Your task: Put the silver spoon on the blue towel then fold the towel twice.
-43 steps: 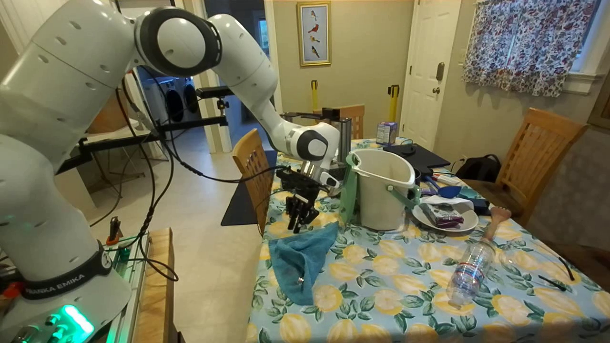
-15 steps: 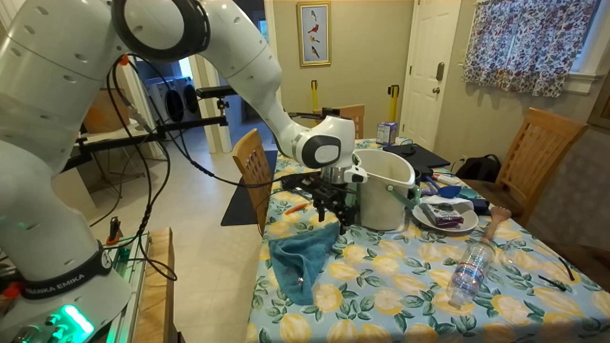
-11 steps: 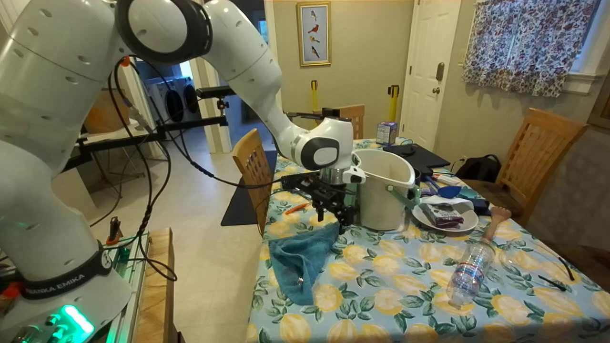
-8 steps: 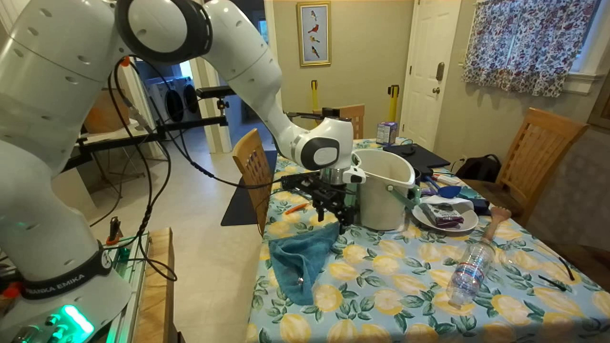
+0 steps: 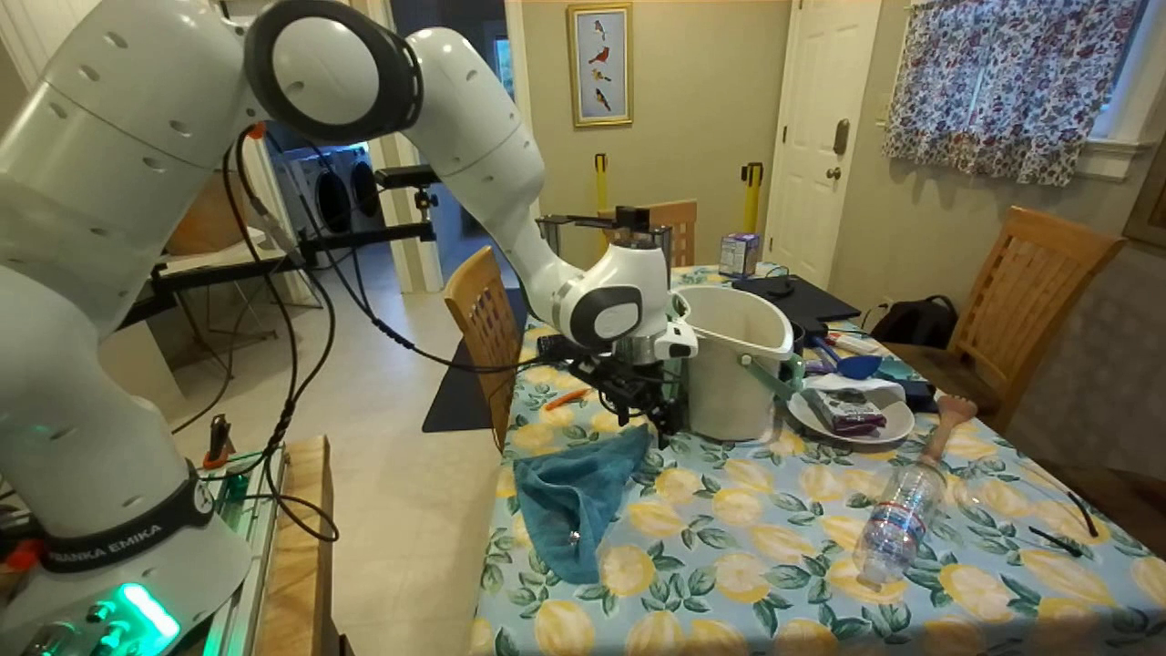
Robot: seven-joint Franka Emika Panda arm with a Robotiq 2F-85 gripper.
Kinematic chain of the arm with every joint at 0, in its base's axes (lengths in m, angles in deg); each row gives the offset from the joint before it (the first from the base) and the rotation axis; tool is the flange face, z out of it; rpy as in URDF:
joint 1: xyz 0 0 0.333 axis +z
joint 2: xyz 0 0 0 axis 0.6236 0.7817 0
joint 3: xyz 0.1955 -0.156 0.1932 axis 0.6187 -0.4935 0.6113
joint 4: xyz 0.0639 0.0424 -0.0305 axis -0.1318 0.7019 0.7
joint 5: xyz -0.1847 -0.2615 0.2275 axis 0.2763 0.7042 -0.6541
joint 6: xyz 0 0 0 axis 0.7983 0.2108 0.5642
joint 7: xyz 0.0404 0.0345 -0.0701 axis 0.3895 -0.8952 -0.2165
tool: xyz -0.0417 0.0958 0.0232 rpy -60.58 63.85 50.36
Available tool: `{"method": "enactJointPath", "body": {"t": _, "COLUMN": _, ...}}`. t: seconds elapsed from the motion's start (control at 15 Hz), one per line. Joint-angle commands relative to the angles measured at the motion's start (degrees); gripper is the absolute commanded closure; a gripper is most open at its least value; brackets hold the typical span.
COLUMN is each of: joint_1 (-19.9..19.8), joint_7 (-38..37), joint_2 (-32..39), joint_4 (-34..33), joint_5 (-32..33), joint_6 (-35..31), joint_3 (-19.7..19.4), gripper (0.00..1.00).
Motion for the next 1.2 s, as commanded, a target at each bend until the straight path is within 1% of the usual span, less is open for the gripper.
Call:
{"method": "enactJointPath", "body": {"t": 0.0, "joint_1": -0.59, "joint_7": 1.06, "joint_2": 1.42, "joint_4": 0.3, "joint_5": -0.73, "joint_6": -4.86, "joint_3": 1.33, "gripper": 0.0}}
{"method": "enactJointPath", "body": {"t": 0.2, "joint_1": -1.33, "joint_7": 2.07, "joint_2": 2.98, "joint_4": -0.48, "joint_5": -1.06, "joint_6": -7.09, "joint_3": 3.0, "gripper": 0.0}}
{"method": "enactJointPath", "body": {"t": 0.47, "joint_1": -1.55, "joint_7": 2.34, "joint_2": 4.29, "joint_4": -1.21, "joint_5": -1.17, "joint_6": -7.64, "joint_3": 4.35, "gripper": 0.0}}
{"method": "enactJointPath", "body": {"t": 0.53, "joint_1": -1.33, "joint_7": 2.11, "joint_2": 4.51, "joint_4": -1.33, "joint_5": -1.05, "joint_6": -7.97, "joint_3": 4.25, "gripper": 0.04}}
{"method": "enactJointPath", "body": {"t": 0.6, "joint_1": -0.95, "joint_7": 1.69, "joint_2": 4.8, "joint_4": -1.45, "joint_5": -0.84, "joint_6": -8.74, "joint_3": 3.88, "gripper": 0.25}}
{"method": "enactJointPath", "body": {"t": 0.73, "joint_1": -0.68, "joint_7": 1.6, "joint_2": 5.36, "joint_4": -1.57, "joint_5": -0.5, "joint_6": -10.32, "joint_3": 3.56, "gripper": 0.31}}
{"method": "enactJointPath", "body": {"t": 0.8, "joint_1": -0.41, "joint_7": 1.47, "joint_2": 5.74, "joint_4": -1.58, "joint_5": -0.23, "joint_6": -11.48, "joint_3": 3.25, "gripper": 0.37}}
{"method": "enactJointPath", "body": {"t": 0.87, "joint_1": -0.14, "joint_7": 1.37, "joint_2": 6.05, "joint_4": -1.57, "joint_5": 0.04, "joint_6": -12.71, "joint_3": 2.91, "gripper": 0.46}}
{"method": "enactJointPath", "body": {"t": 1.13, "joint_1": -0.04, "joint_7": 2.14, "joint_2": 7.57, "joint_4": -1.85, "joint_5": 0.64, "joint_6": -16.14, "joint_3": 2.76, "gripper": 0.75}}
